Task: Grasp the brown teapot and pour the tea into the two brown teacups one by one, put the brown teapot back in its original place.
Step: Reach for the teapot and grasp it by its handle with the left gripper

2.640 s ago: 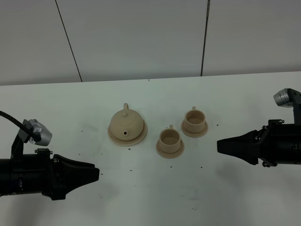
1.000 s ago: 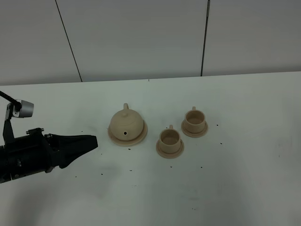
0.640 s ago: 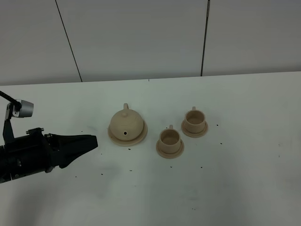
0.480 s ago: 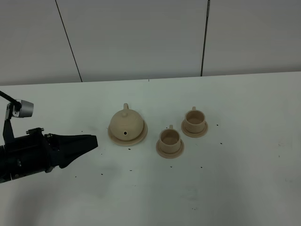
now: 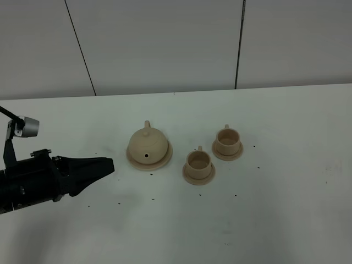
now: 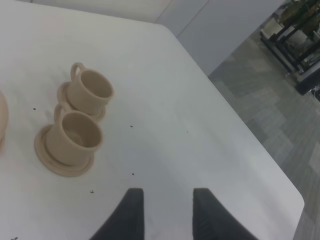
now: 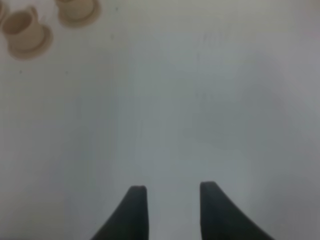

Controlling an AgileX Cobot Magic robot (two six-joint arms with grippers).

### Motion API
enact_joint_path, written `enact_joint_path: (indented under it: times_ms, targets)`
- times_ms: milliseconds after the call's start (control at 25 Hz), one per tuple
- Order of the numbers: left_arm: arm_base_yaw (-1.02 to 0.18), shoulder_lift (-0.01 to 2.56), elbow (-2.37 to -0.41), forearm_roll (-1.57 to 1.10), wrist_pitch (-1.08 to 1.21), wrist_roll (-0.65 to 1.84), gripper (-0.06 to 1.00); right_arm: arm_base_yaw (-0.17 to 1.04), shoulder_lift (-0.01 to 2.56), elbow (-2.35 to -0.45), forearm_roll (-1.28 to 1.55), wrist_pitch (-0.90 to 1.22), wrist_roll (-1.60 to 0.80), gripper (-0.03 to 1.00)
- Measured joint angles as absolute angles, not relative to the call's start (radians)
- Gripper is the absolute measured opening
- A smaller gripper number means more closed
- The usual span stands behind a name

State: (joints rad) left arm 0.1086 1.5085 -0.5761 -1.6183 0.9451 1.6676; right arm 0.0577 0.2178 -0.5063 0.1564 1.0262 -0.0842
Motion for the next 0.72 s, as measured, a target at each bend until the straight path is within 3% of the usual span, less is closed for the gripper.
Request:
enact_joint_path:
  times_ms: [720]
  targets:
    - [0.109, 1.510, -0.576, -1.617, 0.945, 1.668, 0.31, 0.058, 0.029, -0.491, 0.160, 1.067, -0.079, 0.25]
